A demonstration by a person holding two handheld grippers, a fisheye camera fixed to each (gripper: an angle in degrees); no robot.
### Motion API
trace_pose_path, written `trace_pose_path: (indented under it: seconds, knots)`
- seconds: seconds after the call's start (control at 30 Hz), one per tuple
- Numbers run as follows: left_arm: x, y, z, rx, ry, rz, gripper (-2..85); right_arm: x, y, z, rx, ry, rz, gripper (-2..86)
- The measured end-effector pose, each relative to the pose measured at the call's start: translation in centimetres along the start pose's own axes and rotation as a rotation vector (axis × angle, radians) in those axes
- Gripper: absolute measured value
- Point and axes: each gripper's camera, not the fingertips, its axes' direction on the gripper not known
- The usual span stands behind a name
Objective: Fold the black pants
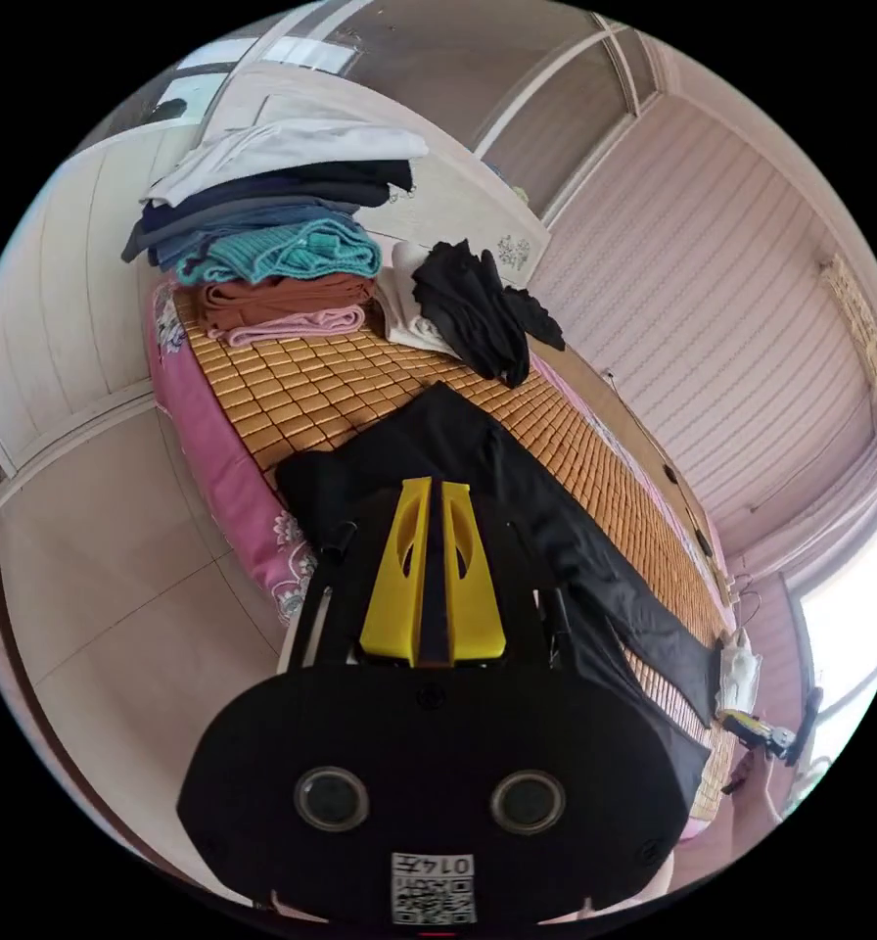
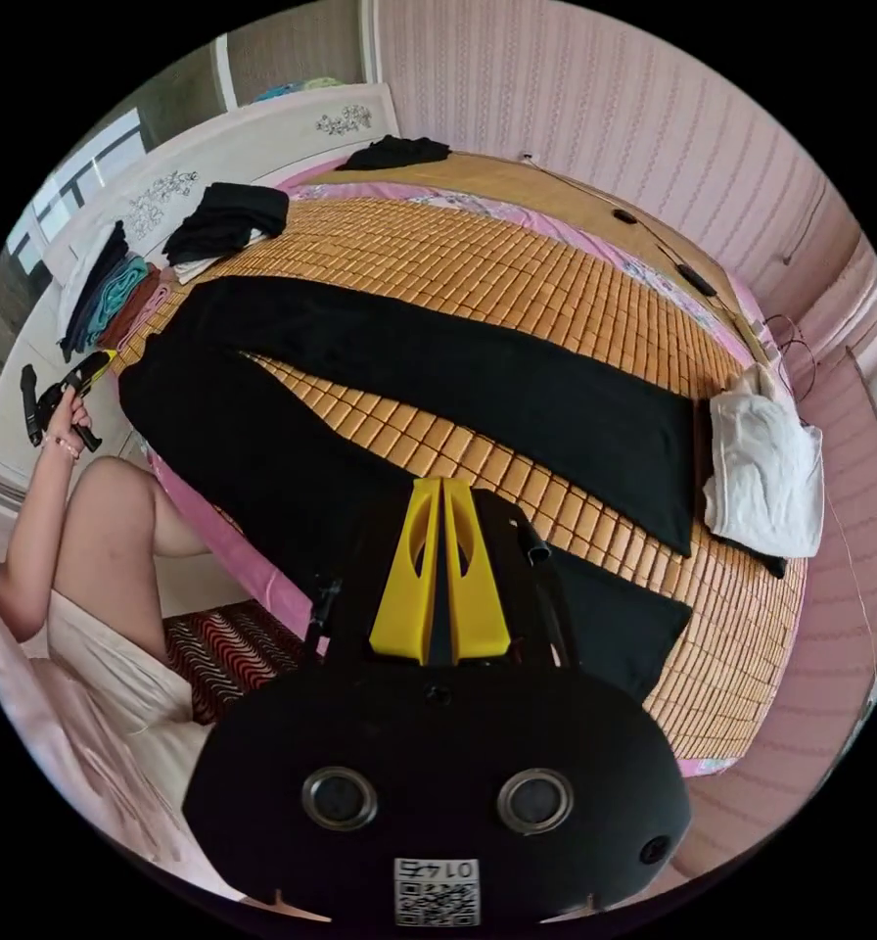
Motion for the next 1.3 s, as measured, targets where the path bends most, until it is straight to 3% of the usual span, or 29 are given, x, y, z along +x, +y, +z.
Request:
trace_pose_path:
  seconds: [0.23,0.43,0.6,0.8,0.97,1.17,1.3]
  knots:
    - [-12.7,-3.9,-0.1,0.013,-0.058,-0.132,5.2,-19.4,-19.1,3.4,0.013,-0.051,-0.526,-0.7]
    - [-19.2,-6.9,0.7,-0.118,0.006,-0.116,9.1,-33.5,-31.6,8.7,-0.008,-0.071,-0.752,-0.3]
    - [-22.3,-8.7,2.5,-0.23,0.191,-0.087,10.7,-41.5,-39.2,13.9,-0.169,-0.171,-0.8,-0.9]
    - [-24.6,-10.3,3.7,-0.348,0.12,-0.003,2.8,-46.9,-43.6,18.9,-0.204,-0.022,-0.803,-0.9]
    - [-27.7,-11.3,2.9,-0.282,0.147,-0.06,0.1,-47.6,-46.1,19.7,-0.186,-0.007,-0.699,-0.6]
    - [-29.5,-12.3,2.2,-0.223,0.072,-0.116,4.7,-47.9,-47.4,20.9,-0.225,0.011,-0.674,-0.5]
    - [-30.3,-12.7,0.6,-0.149,0.066,-0.141,6.5,-49.1,-45.9,18.7,-0.039,-0.013,-0.752,-0.6]
